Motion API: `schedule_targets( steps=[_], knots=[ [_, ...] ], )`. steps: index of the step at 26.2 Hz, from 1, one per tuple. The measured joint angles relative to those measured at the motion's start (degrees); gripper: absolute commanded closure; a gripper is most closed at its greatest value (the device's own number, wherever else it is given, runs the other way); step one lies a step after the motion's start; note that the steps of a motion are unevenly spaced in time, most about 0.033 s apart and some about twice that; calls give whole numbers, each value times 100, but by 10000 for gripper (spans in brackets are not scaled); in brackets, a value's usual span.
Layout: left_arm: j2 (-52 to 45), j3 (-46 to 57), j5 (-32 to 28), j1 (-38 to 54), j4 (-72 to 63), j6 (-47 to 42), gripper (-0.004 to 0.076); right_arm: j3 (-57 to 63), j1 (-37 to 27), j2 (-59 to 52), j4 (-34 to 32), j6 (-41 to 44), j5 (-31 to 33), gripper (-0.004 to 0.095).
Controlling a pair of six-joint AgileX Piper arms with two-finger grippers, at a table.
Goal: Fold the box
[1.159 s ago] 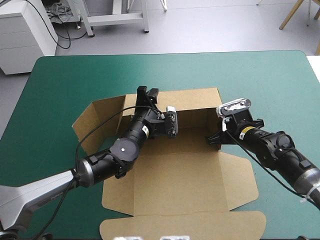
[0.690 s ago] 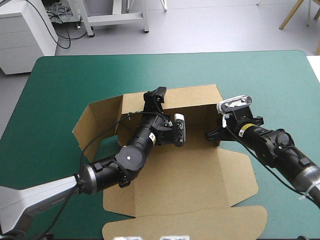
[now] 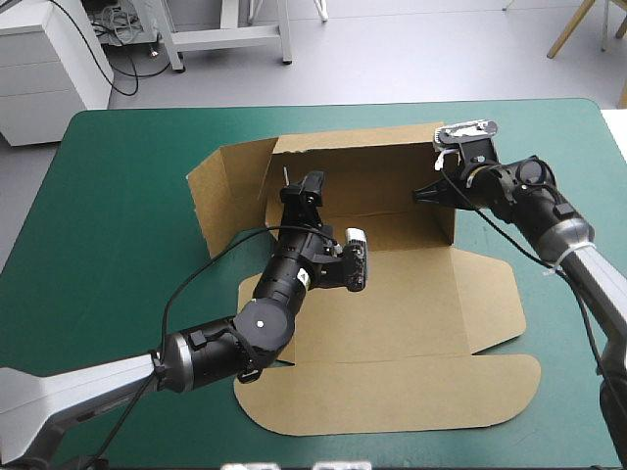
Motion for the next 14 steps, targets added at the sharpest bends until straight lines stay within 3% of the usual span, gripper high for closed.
schedule_targets(
  steps=[3,8,14],
  knots=[
    [0,0,0,0,0,0,724,-208,-7,63,17,-6,237,922],
    [0,-65,110,0,-436,259,709,-229,-13,68,23,0,358,922],
    [0,-1109,186,159,-3278,2332,709,-229,-19,78,47,0,437,922]
  ],
)
